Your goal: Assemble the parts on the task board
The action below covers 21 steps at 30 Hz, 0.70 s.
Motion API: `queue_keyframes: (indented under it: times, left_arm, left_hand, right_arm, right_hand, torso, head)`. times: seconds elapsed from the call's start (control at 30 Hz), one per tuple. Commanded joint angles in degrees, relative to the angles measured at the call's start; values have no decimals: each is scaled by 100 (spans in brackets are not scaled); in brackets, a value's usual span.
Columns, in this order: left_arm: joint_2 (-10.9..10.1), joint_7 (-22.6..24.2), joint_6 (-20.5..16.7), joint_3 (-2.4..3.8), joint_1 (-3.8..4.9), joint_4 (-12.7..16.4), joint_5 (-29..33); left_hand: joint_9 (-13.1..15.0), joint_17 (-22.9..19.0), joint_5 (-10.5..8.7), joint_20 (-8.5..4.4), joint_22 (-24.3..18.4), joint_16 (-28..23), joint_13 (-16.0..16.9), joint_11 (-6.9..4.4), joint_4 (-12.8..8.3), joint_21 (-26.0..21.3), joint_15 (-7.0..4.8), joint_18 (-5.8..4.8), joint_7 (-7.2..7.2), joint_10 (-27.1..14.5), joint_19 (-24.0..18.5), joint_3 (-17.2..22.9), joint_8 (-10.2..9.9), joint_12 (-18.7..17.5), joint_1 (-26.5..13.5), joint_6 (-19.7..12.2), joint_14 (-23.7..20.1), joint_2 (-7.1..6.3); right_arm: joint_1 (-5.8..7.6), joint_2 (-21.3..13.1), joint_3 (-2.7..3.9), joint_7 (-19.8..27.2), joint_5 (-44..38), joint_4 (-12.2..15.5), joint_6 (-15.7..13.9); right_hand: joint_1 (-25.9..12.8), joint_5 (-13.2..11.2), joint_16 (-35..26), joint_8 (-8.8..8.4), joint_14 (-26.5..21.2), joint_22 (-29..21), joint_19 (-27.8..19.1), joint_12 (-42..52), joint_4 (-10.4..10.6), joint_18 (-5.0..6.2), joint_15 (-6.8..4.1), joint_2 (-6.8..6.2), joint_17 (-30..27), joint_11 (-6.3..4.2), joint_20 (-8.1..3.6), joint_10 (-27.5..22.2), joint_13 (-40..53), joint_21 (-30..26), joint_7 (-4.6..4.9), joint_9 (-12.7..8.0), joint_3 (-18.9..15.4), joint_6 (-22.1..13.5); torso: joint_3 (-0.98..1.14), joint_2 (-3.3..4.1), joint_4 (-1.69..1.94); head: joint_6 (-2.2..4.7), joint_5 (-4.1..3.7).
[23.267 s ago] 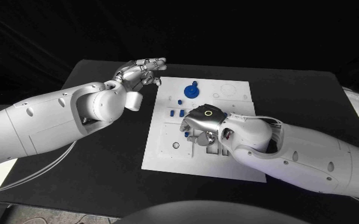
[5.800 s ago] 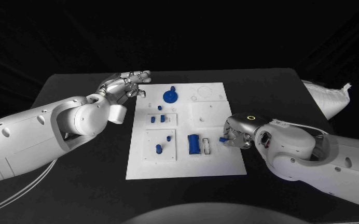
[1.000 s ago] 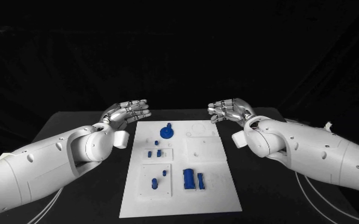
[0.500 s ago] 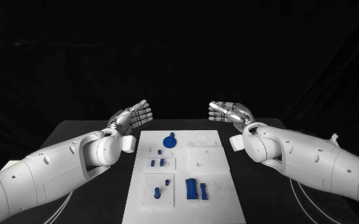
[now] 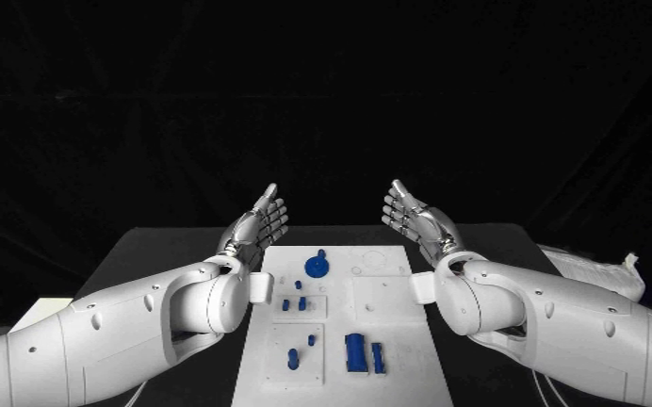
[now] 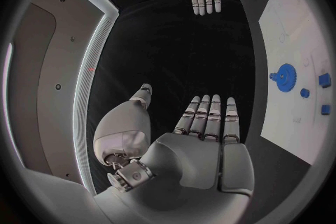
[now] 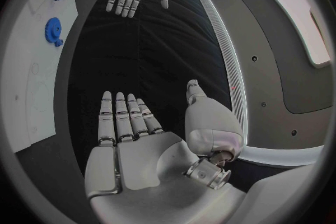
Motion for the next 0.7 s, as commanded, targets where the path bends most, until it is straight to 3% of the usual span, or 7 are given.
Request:
queue_keyframes:
  times: [0.03,0.07,0.17,0.2,0.43,0.47,0.7]
  left_arm:
    - [-55,430,-1076,23,-46,233,-462]
    - [-68,451,-1156,27,-58,284,-490]
    - [-99,499,-1333,37,-84,398,-552]
    - [-105,508,-1367,38,-90,420,-564]
    - [-111,519,-1405,40,-95,444,-577]
    - [-111,519,-1405,40,-95,444,-577]
    - [-111,519,-1405,40,-95,444,-577]
  left_hand:
    - [-18,-17,-59,-191,-228,-501,-17,-122,-4,-35,-81,-540,-283,-777,-585,-310,-38,-39,-977,-743,-713,36]
    - [-18,-17,-59,-605,-247,-501,-17,-122,-4,-35,-81,-540,-283,-849,-634,-337,-38,-39,-1064,-809,-777,36]
    - [-18,-17,-59,-605,-302,-501,-17,-122,-4,-35,-81,-540,-283,-1032,-771,-414,-38,-39,-1297,-989,-946,36]
    - [-18,-17,-59,-605,-713,-501,-17,-122,-4,-35,-81,-540,-283,-1088,-811,-436,-38,-39,-1367,-1040,-999,36]
    - [-18,-17,-59,-605,-713,-501,-17,-122,-4,-35,-81,-540,-283,-1434,-1067,-565,-38,-39,-1800,-1374,-1317,36]
    - [-18,-17,-59,-605,-713,-501,-17,-122,-4,-35,-81,-540,-283,-1475,-1095,-975,-38,-39,-1853,-1412,-1352,36]
    - [-18,-17,-59,-605,-713,-501,-17,-122,-4,-35,-81,-540,-283,-1718,-1272,-975,-38,-39,-2155,-1651,-1576,36]
  right_arm:
    - [3,-33,-23,428,465,185,-800]
    - [3,-38,-29,442,486,218,-838]
    - [3,-45,-36,461,513,260,-888]
    - [3,-45,-36,461,513,260,-888]
    - [3,-45,-36,461,513,260,-888]
    - [3,-45,-36,461,513,260,-888]
    - [3,-45,-36,461,513,260,-888]
  right_hand:
    - [-1039,-77,-43,-40,-822,-178,-785,-37,-7,-576,-22,-7,-177,-74,-358,-801,-75,-100,-206,-26,-48,-709]
    - [-1127,-77,-43,-40,-890,-178,-854,-37,-7,-576,-22,-7,-177,-74,-358,-868,-75,-100,-206,-26,-48,-769]
    - [-1375,-77,-43,-40,-1090,-178,-1041,-37,-7,-576,-22,-7,-177,-74,-358,-1059,-75,-100,-206,-26,-48,-938]
    - [-1448,-77,-43,-40,-1148,-178,-1095,-37,-7,-576,-22,-7,-177,-74,-358,-1116,-75,-100,-206,-26,-48,-989]
    - [-1913,-77,-43,-40,-1517,-178,-1449,-37,-7,-576,-22,-7,-177,-74,-358,-1477,-75,-100,-206,-26,-48,-1307]
    - [-1964,-77,-43,-40,-1558,-178,-1487,-37,-7,-576,-22,-7,-177,-74,-358,-1516,-75,-100,-206,-26,-48,-1342]
    - [-2289,-77,-43,-40,-1817,-178,-1732,-37,-7,-576,-22,-7,-177,-74,-358,-1767,-75,-100,-206,-26,-48,-1565]
  torso:
    - [9,-4,-4]
    - [9,-4,-4]
    - [9,-4,-4]
    - [9,-4,-4]
    - [9,-4,-4]
    - [9,-4,-4]
    - [9,-4,-4]
  head:
    - [1,1]
    - [1,1]
    - [1,1]
    - [1,1]
    - [1,1]
    - [1,1]
    - [1,1]
